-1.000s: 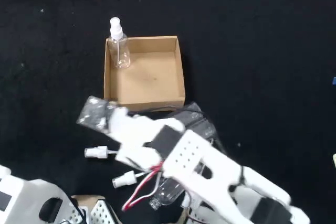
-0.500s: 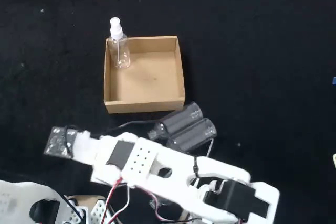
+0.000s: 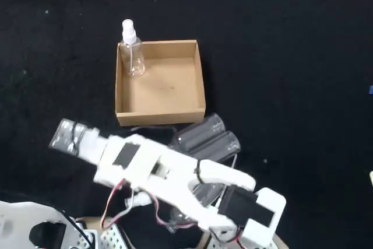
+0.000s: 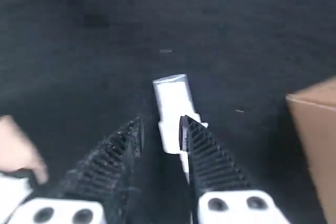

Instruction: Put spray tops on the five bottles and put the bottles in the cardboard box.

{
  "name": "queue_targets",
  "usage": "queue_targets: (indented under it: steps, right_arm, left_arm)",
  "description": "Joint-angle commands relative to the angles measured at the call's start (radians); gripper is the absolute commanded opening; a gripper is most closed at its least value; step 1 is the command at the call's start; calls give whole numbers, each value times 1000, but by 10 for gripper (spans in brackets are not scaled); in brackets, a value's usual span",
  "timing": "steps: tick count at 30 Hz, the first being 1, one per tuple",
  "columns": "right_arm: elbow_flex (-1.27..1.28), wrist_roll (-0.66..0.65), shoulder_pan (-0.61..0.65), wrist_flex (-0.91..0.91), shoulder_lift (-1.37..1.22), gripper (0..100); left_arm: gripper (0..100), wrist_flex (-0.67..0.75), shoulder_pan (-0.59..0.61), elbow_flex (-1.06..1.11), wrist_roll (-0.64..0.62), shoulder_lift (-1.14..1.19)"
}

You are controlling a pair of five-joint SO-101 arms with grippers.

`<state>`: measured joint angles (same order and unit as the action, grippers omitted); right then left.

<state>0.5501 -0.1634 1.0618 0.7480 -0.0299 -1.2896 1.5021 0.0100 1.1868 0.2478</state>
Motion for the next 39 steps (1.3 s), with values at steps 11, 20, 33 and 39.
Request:
queue_targets:
  steps: [11, 20, 33, 39]
  right_arm:
    - [-58, -3, -77, -86, 4, 111]
    - [-56, -5, 0, -20, -1, 189]
    - [-85, -173, -8, 20, -97, 157]
    - [-91, -180, -26, -21, -97, 157]
  left_arm:
    - [29, 2, 7, -44, 11, -9]
    - [29, 2, 7, -44, 12, -9]
    - [29, 0, 12, -45, 12, -12]
    - [29, 0, 12, -44, 12, -15]
